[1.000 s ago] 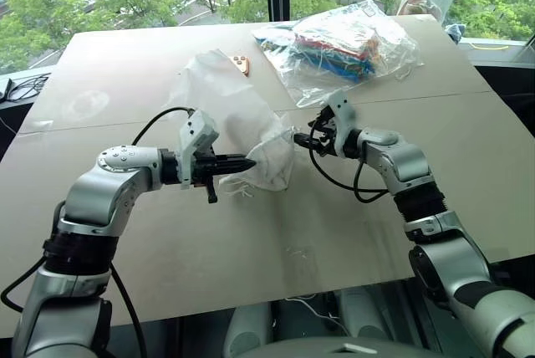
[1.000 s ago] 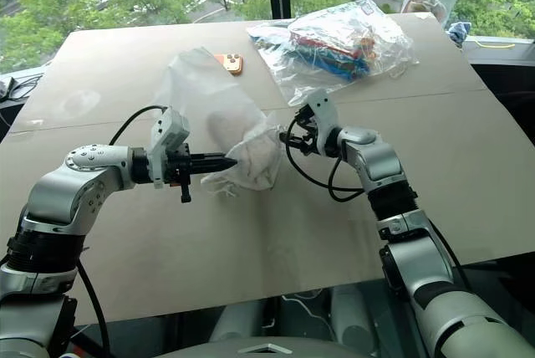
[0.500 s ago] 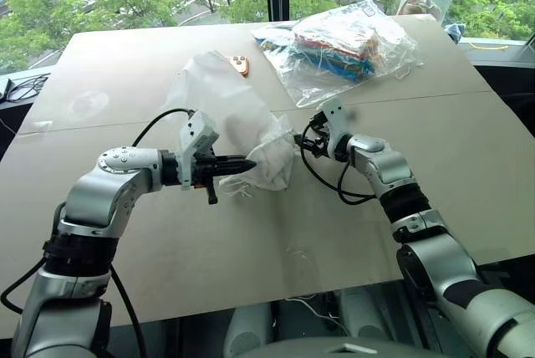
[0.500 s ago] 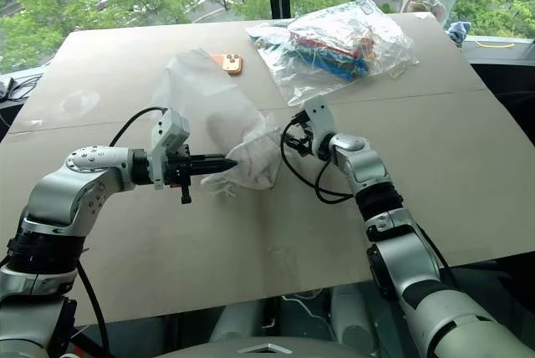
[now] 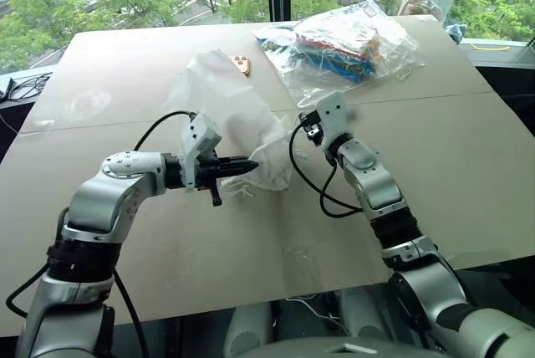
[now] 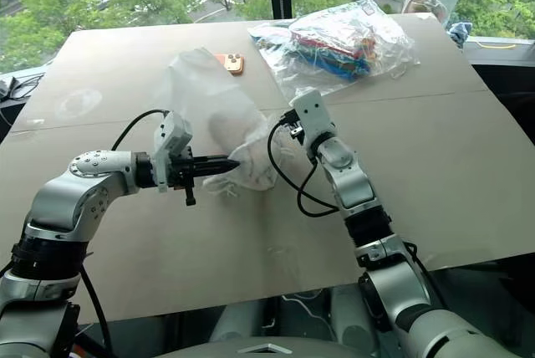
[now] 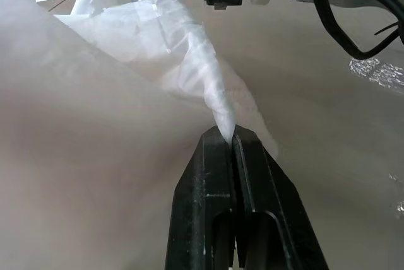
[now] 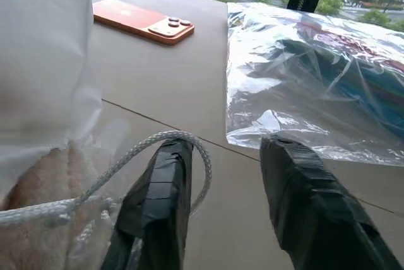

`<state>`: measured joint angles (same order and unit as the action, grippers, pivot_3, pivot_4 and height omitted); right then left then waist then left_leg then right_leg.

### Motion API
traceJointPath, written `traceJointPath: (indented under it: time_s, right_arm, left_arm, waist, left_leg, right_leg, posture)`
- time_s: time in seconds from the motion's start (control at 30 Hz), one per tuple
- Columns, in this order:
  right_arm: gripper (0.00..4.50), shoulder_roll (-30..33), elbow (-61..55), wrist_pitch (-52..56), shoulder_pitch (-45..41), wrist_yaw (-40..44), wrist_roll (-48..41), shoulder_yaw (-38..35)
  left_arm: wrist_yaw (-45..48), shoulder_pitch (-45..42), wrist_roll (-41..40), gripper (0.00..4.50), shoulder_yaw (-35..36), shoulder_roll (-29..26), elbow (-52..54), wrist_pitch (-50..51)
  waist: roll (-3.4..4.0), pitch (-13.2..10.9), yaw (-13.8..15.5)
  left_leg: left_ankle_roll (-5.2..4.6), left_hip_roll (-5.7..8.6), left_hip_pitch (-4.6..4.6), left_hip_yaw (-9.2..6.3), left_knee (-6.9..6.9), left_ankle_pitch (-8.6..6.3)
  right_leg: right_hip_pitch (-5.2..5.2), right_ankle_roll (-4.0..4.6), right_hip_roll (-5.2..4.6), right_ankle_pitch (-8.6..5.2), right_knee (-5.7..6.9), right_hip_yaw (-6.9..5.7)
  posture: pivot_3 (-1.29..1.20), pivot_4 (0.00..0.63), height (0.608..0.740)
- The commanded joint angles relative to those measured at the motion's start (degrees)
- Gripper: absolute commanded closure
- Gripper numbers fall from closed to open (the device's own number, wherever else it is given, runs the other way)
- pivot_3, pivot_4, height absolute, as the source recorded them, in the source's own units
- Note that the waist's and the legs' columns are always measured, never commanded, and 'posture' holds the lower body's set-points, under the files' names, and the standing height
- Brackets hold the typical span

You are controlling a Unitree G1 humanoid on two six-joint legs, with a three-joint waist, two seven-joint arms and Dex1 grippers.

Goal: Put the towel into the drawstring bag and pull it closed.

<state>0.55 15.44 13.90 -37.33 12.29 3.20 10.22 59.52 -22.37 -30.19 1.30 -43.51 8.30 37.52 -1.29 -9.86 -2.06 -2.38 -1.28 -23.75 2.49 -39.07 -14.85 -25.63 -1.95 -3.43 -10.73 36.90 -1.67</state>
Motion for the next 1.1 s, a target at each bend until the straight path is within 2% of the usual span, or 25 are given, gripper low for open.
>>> traceJointPath:
  time_s: [0.03,0.23,0.33,0.37,0.4,0.47,0.53,0.57,0.7,0.83,1.0,1.1]
  right_arm:
    - [4.44,0.8,-4.5,-2.1,0.9,2.5,-0.9,0.1]
    - [4.49,2.2,-9.5,-0.1,3.4,4.0,-1.5,-0.4]
    - [4.49,2.2,-12.5,2.2,3.9,2.8,-2.0,-1.5]
    - [4.5,2.1,-13.5,2.9,4.0,2.5,-2.2,-1.8]
    - [4.5,1.9,-14.3,3.6,4.0,2.3,-2.4,-2.0]
    - [4.5,1.5,-15.7,4.8,4.0,1.8,-2.6,-2.3]
    - [4.5,1.4,-16.7,5.6,4.3,1.7,-2.4,-2.1]
    - [4.5,1.3,-17.1,5.9,4.4,1.7,-2.4,-2.0]
    - [4.5,1.2,-18.3,6.6,5.1,1.6,-2.2,-1.9]
    - [4.5,0.8,-18.2,6.5,5.7,1.4,-2.1,-1.7]
    - [4.5,0.5,-17.9,6.4,5.8,1.2,-2.2,-1.7]
    - [4.5,0.4,-17.7,6.4,5.8,1.3,-2.1,-1.5]
  left_arm:
    - [-1.8,-2.1,-3.6,4.5,3.7,1.2,1.4,2.1]
    - [-5.0,-3.7,-8.0,4.5,7.8,3.1,0.3,6.3]
    - [-6.7,-5.6,-14.9,4.5,12.7,3.6,-2.3,13.6]
    - [-6.8,-5.9,-17.0,3.94,14.0,3.3,-2.9,15.9]
    - [-7.2,-5.9,-17.6,3.64,14.9,2.9,-3.2,16.6]
    - [-8.6,-4.2,-16.0,2.78,16.4,2.2,-3.8,15.2]
    - [-9.1,-0.3,-13.9,1.68,17.7,0.9,-2.8,13.1]
    - [-9.9,1.9,-13.3,1.33,18.7,0.7,-1.7,12.4]
    - [-10.6,16.6,-14.8,1.33,22.4,0.6,9.2,12.9]
    - [-14.3,27.6,-6.9,1.33,18.8,5.0,17.0,2.4]
    - [-23.5,30.3,2.4,1.33,12.9,12.8,17.7,-6.0]
    - [-26.0,29.3,3.1,1.33,11.3,15.6,16.7,-6.2]
  waist:
    - [0.0,0.0,0.0]
    - [0.0,0.0,-0.1]
    - [-0.01,0.0,-0.1]
    - [-0.01,0.0,-0.2]
    - [-0.01,0.0,-0.3]
    - [-0.01,0.0,-0.3]
    - [0.0,0.0,-0.3]
    - [-0.01,0.0,-0.4]
    - [-0.02,0.0,-0.4]
    - [-0.01,0.0,0.4]
    - [-0.01,0.0,1.3]
    - [-0.04,0.1,1.3]
  left_leg:
    - [0.0,0.0,0.0,0.0,0.0,0.0]
    - [0.0,0.0,0.01,-0.01,0.0,0.0]
    - [0.0,0.0,0.01,-0.03,0.0,0.0]
    - [0.0,0.0,0.01,-0.04,-0.01,0.0]
    - [0.0,0.0,0.01,-0.04,0.0,0.0]
    - [0.0,-0.01,0.02,-0.05,0.0,0.0]
    - [0.01,0.0,0.04,-0.02,0.0,0.0]
    - [0.01,0.0,0.04,-0.02,0.0,0.0]
    - [0.24,-0.04,0.03,0.04,0.11,0.13]
    - [0.23,0.03,0.02,-0.02,0.13,0.12]
    - [0.02,0.08,0.08,-0.04,0.12,0.0]
    - [0.04,0.06,0.09,-0.08,0.11,0.03]
  right_leg:
    - [0.0,0.0,0.0,0.0,0.0,0.0]
    - [0.0,0.0,0.0,0.0,0.01,0.0]
    - [0.0,0.0,0.0,0.0,0.03,-0.01]
    - [0.0,0.0,0.01,0.0,0.03,-0.02]
    - [-0.01,0.0,0.01,0.0,0.04,-0.02]
    - [0.0,0.0,0.02,0.0,0.04,-0.02]
    - [0.0,0.0,0.01,0.0,0.04,0.01]
    - [0.0,0.0,0.01,0.0,0.04,0.01]
    - [-0.06,0.01,-0.06,0.0,-0.03,0.08]
    - [-0.02,0.02,-0.26,-0.01,-0.07,0.0]
    - [0.02,0.36,-0.29,-0.07,-0.04,-0.05]
    - [0.03,0.42,-0.18,-0.03,-0.01,-0.09]
  posture:
    - [0.0,0.15,0.74]
    - [0.0,0.15,0.74]
    - [0.0,0.15,0.74]
    - [0.0,0.15,0.74]
    - [0.0,0.15,0.74]
    - [0.0,0.15,0.74]
    - [0.0,0.15,0.74]
    - [0.0,0.15,0.74]
    - [0.0,0.15,0.74]
    - [0.0,0.15,0.74]
    - [0.0,0.15,0.74]
    - [0.0,0.15,0.74]
